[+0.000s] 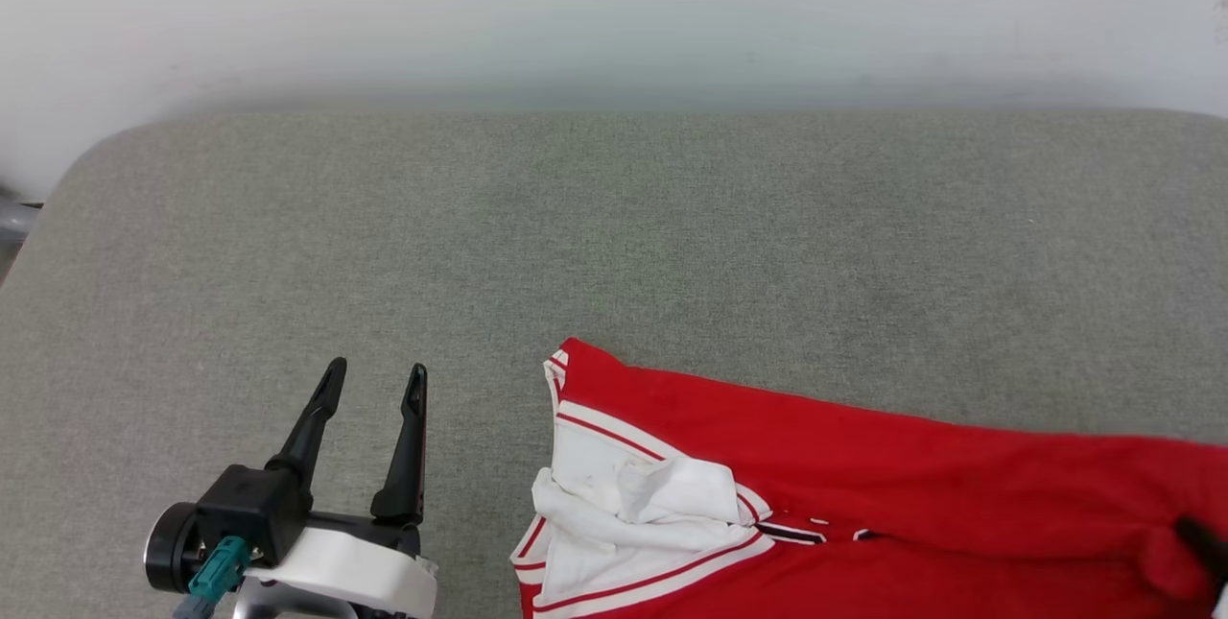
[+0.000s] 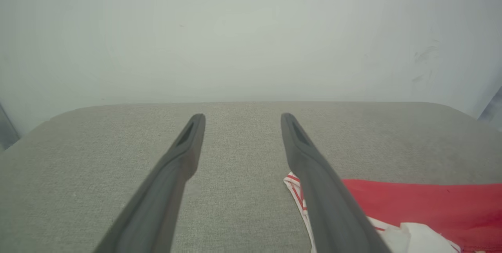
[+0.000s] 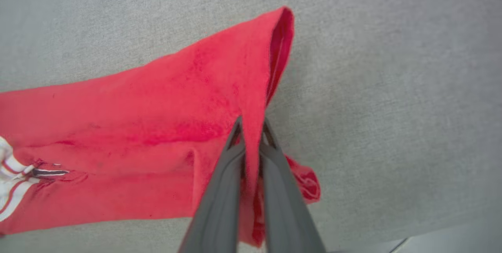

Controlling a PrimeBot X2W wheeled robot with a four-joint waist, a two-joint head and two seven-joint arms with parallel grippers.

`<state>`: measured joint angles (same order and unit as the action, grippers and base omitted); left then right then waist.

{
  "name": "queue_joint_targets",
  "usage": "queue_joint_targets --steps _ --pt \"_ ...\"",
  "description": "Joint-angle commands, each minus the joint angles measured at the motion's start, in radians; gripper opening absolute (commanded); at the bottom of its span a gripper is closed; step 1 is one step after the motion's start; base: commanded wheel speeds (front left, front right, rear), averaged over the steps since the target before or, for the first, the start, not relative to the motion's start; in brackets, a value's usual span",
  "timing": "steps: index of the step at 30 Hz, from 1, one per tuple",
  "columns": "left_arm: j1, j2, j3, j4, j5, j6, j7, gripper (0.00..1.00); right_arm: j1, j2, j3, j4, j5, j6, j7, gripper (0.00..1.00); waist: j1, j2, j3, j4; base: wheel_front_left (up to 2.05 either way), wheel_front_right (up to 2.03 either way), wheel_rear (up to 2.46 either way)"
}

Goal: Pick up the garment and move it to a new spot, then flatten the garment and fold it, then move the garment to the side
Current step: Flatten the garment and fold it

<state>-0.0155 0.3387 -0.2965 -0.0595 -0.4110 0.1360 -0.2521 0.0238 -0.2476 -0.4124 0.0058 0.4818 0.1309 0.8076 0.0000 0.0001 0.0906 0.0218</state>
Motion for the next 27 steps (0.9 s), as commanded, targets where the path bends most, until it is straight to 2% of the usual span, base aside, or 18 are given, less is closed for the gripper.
queue_joint_targets --steps 1,6,9,12,16,20,27 --pt "0.010 0.001 -0.003 0.002 -0.004 0.003 0.005 1.00 -0.016 0.036 -0.010 0.006 0.045 0.000 0.033 0.00 0.0000 -0.0001 -0.002 0.000 0.00 0.00 0.00" --pt "0.003 0.005 -0.004 0.003 -0.008 0.004 0.010 1.00 -0.052 0.154 -0.053 0.005 0.290 0.000 0.219 0.00 0.0000 -0.0001 -0.005 0.011 0.00 0.00 0.00" --pt "-0.006 0.004 -0.008 0.001 -0.008 0.004 0.011 1.00 -0.068 0.190 -0.068 0.022 0.443 0.000 0.327 0.00 0.0000 -0.0001 -0.003 0.022 0.00 0.00 0.00" --pt "-0.017 0.002 -0.013 0.001 -0.007 0.001 0.013 1.00 -0.096 0.199 -0.051 0.075 0.608 0.000 0.380 0.00 0.0000 -0.0001 0.002 0.037 0.00 0.00 0.00" --pt "-0.034 -0.006 -0.026 0.007 -0.010 -0.005 0.016 1.00 -0.124 0.197 0.054 0.142 0.786 0.000 0.351 0.00 0.0000 -0.0001 0.015 0.066 0.00 0.00 0.00" --pt "-0.051 -0.015 -0.032 0.017 -0.014 -0.012 0.013 1.00 -0.152 0.198 0.187 0.167 0.881 0.000 0.295 0.00 0.0000 -0.0001 0.031 0.096 0.00 0.00 0.00" --pt "-0.086 -0.037 -0.041 0.037 -0.018 -0.021 0.004 1.00 -0.226 0.197 0.430 0.183 0.938 0.000 0.181 0.00 0.0000 -0.0001 0.072 0.150 0.00 0.00 0.00"
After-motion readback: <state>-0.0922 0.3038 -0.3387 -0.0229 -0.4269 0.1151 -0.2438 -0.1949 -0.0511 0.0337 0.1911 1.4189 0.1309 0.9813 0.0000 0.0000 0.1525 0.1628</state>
